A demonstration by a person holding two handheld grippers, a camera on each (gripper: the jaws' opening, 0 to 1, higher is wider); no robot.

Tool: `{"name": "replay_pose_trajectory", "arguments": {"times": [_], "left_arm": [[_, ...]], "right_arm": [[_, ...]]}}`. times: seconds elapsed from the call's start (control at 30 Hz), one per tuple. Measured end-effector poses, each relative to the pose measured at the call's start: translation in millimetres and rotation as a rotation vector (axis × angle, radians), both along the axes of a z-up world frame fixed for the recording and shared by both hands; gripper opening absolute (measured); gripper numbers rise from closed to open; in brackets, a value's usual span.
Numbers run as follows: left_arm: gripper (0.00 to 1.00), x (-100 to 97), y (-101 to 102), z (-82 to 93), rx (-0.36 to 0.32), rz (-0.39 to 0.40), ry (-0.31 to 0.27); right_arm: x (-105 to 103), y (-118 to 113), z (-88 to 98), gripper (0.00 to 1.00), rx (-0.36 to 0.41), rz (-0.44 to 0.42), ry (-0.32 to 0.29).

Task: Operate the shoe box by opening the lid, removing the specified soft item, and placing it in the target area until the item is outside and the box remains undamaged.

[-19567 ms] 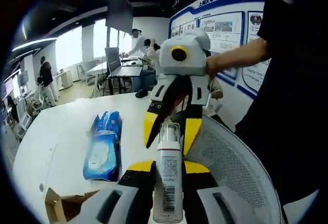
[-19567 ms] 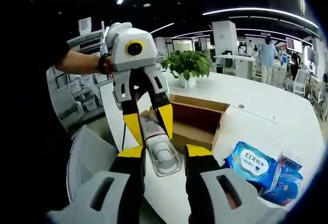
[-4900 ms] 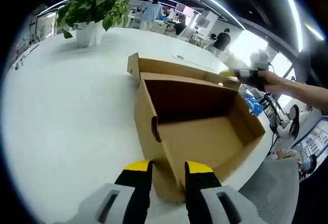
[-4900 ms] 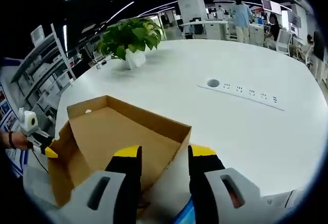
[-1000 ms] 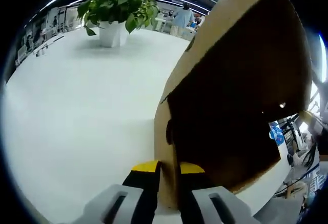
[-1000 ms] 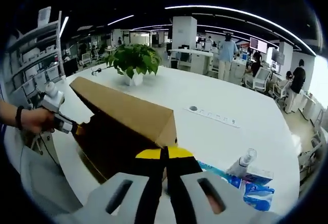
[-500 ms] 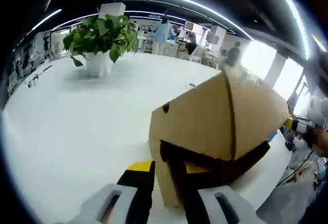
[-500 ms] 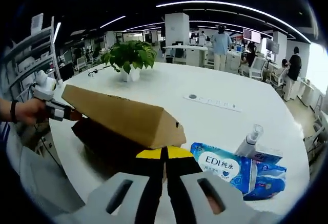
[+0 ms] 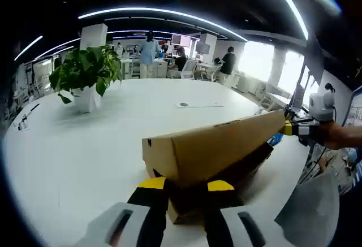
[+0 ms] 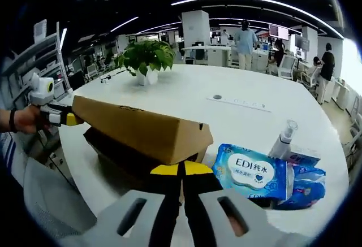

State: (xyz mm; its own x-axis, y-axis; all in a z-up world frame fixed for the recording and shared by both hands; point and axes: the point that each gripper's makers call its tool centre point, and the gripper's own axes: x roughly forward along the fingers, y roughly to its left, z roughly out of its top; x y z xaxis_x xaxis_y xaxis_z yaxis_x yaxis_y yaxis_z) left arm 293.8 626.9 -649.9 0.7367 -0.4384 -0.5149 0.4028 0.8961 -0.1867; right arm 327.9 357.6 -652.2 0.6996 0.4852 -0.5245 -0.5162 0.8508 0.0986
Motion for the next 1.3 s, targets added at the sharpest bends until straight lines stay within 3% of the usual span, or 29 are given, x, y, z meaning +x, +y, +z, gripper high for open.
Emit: {"name": "replay_pose_trajectory", "arguments": {"times": [0.57,0.97,1.3], "left_arm": [[0.25,-17.5,-1,-8.6,-0.067,-0.045,0.02],[0.24,-28.5,1,-23.9,-0.061,-0.046,0.054],[0.24,-28.7,1,-22.5,-0.075,-0.034,0.057]], "right_arm": [[-13,1,-23.5,0.0,0.007,-0.002,0.044],[-26,2,-43.3,0.0,-0.002,0.007,0.084],[-25,2,-41.4,0.0,0.013,-0.007,0.083]]}}
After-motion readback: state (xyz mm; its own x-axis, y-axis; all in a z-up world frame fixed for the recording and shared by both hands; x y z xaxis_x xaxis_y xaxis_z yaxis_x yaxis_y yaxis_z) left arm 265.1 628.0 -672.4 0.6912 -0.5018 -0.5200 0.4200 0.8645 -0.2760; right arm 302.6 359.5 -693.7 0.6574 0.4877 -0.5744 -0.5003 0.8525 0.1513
